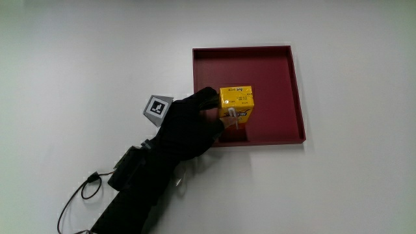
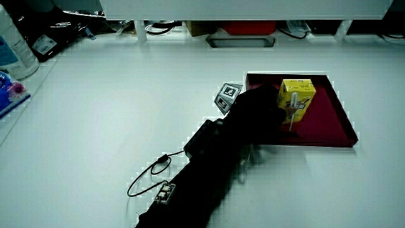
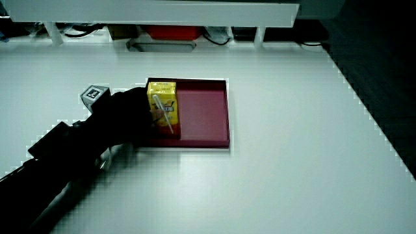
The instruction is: Place ice redtea
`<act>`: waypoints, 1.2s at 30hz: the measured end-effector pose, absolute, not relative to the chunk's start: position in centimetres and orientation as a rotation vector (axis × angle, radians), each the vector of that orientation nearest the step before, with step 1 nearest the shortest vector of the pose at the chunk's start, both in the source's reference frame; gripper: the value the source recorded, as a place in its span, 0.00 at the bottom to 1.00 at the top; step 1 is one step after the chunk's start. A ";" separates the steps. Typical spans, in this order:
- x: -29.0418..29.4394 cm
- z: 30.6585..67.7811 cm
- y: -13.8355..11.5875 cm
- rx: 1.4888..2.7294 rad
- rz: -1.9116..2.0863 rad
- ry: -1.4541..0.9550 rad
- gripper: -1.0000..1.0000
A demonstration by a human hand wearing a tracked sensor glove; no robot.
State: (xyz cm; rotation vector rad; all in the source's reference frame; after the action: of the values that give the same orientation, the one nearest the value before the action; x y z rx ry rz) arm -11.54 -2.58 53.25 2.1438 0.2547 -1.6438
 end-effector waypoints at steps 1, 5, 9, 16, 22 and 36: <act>-11.5 53.2 -2.5 2.137 -1.648 0.249 0.38; -11.7 53.4 -2.5 2.128 -1.663 0.235 0.30; -11.7 52.8 -2.3 2.117 -1.660 0.227 0.23; -13.3 51.6 -2.6 2.063 -1.688 0.230 0.11; -15.0 48.8 -2.9 1.923 -1.654 0.274 0.00; -20.4 43.5 -4.0 1.929 -1.570 0.417 0.00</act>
State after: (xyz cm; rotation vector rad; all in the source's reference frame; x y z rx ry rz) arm -20.44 -3.98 43.49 1.9289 0.4173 -1.5698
